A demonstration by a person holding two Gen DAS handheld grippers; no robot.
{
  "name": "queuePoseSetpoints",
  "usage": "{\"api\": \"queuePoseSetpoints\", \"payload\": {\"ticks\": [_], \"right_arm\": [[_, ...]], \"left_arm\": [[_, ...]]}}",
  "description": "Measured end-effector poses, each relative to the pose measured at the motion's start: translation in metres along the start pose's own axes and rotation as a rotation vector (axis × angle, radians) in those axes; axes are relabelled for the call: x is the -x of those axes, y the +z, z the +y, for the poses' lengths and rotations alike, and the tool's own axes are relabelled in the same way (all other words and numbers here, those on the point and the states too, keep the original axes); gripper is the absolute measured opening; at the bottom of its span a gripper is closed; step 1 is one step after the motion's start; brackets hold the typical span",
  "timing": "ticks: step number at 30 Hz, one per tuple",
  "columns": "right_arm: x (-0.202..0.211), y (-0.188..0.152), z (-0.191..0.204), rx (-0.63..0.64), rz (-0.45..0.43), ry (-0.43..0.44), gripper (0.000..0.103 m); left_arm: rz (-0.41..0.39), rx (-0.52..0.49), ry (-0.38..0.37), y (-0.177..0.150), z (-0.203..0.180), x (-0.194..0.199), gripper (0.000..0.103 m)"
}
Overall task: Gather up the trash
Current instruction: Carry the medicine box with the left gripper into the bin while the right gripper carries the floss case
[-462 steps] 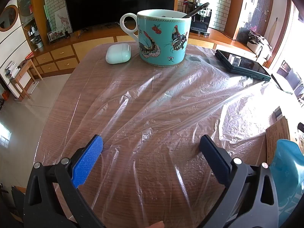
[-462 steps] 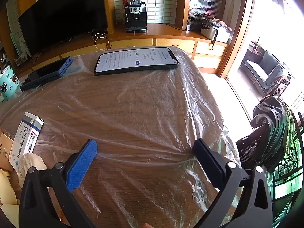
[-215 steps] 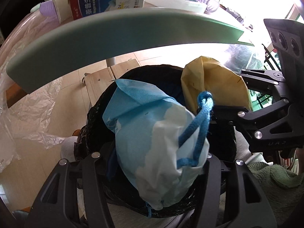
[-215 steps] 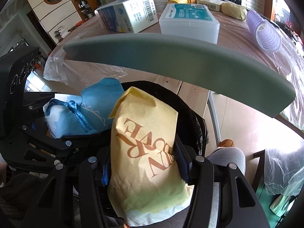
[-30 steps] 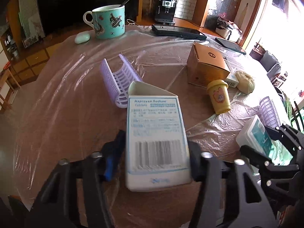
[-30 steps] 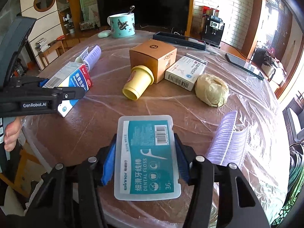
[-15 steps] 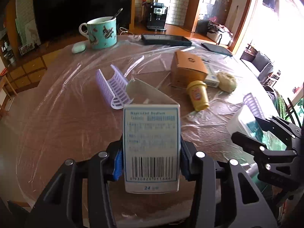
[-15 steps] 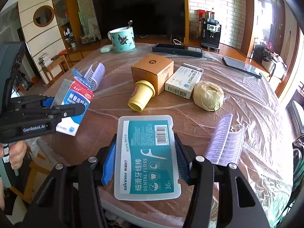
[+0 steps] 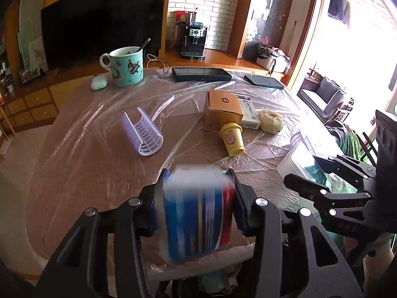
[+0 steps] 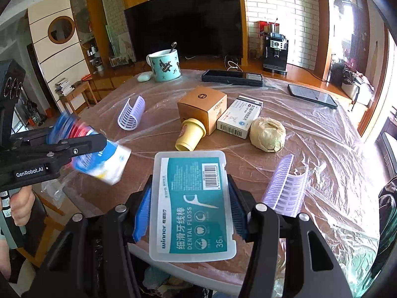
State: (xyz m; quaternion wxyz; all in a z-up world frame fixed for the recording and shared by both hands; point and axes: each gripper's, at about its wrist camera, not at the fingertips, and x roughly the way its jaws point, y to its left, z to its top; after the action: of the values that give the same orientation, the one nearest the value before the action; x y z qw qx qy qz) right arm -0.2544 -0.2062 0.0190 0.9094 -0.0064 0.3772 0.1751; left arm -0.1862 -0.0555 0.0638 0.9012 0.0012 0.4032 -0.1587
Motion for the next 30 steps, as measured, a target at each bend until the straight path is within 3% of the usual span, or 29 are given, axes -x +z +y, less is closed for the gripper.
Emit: {"api": "queuePoseSetpoints", "payload": {"ticks": [20, 30], "right_arm": [[0.008, -0.002, 0.005, 0.018, 0.004, 0.014, 0.054], [0.031, -0.013, 0.005, 0.014, 0.022, 0.071, 0.054]], "left_arm": [[0.000, -0.023, -0.016, -0.012, -0.007, 0.011, 0.047], [0.004, -0.053, -0.072, -0.023, -0.016, 0.030, 0.047]]}}
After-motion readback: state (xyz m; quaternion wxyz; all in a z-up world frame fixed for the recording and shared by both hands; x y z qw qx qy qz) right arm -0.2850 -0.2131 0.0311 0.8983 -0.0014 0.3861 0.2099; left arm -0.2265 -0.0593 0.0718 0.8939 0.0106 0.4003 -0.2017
